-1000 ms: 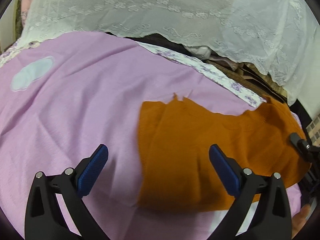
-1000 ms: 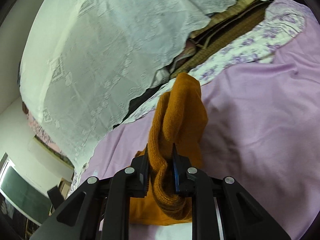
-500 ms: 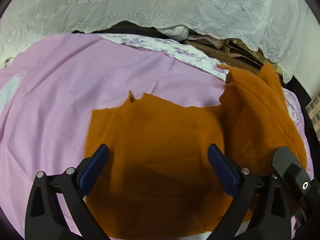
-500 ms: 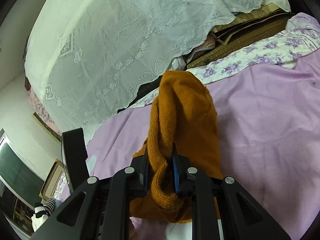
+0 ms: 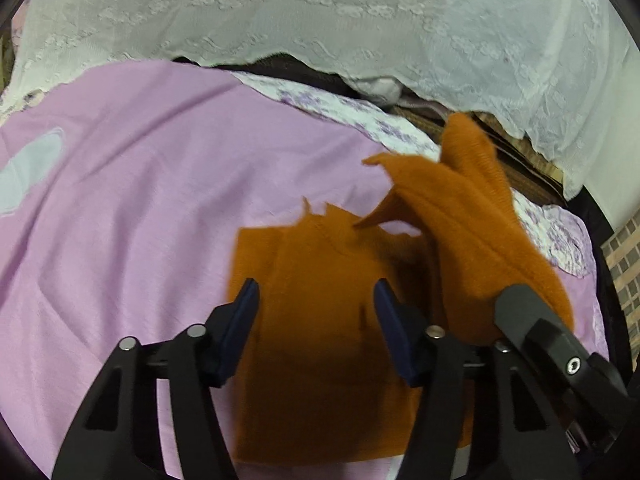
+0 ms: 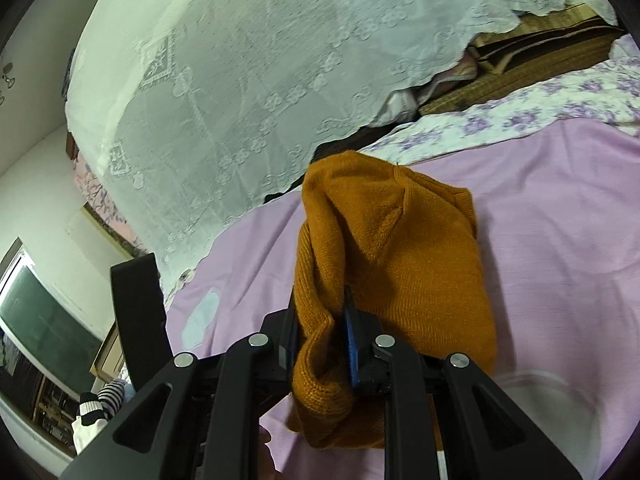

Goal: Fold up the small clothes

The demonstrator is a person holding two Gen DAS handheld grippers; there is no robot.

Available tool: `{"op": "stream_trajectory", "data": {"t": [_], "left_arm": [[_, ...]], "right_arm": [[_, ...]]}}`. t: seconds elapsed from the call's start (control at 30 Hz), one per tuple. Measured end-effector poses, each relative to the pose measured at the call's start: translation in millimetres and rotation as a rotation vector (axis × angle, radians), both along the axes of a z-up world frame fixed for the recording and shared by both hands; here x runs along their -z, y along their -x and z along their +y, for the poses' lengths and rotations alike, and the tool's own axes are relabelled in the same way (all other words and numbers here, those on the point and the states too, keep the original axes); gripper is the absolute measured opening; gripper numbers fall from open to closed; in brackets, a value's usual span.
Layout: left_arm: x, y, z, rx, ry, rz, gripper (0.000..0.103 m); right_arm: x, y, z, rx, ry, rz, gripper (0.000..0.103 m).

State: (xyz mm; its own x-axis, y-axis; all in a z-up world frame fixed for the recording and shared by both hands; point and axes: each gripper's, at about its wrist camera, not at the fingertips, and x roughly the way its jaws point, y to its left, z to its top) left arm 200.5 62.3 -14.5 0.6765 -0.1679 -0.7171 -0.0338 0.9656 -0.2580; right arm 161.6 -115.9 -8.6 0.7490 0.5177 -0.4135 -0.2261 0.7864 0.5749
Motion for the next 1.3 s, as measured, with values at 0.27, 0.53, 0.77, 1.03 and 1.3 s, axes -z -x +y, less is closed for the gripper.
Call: {"op": "stream_trajectory", "data": {"t": [0.27,0.53,0.77,1.03,1.3], "left_arm": [[7,4,43,-0.089,0.026,0.009,0.054],[33,10,67,-0.12,0.037,0.051,0.055],[55,-1,70,-0.093,0.028,0.108,0.066],[53,-11,84,-0.142,0.031,0.087,0.086],[54,-46,86,-0.109,0.064,0.09,0.089]], "right_arm": [[4,-11,40,-0.075,0.006,0.016,0.021],[26,-17,61,-0.145,0.005,0.075,0.026],[46,-22,45,-0.15,-0.055,0.148,0.027],[43,-21,39,-0.197,-0.082,0.153,0.03],[39,-19,46,-0.253,-0.075,0.148,0.034]]}}
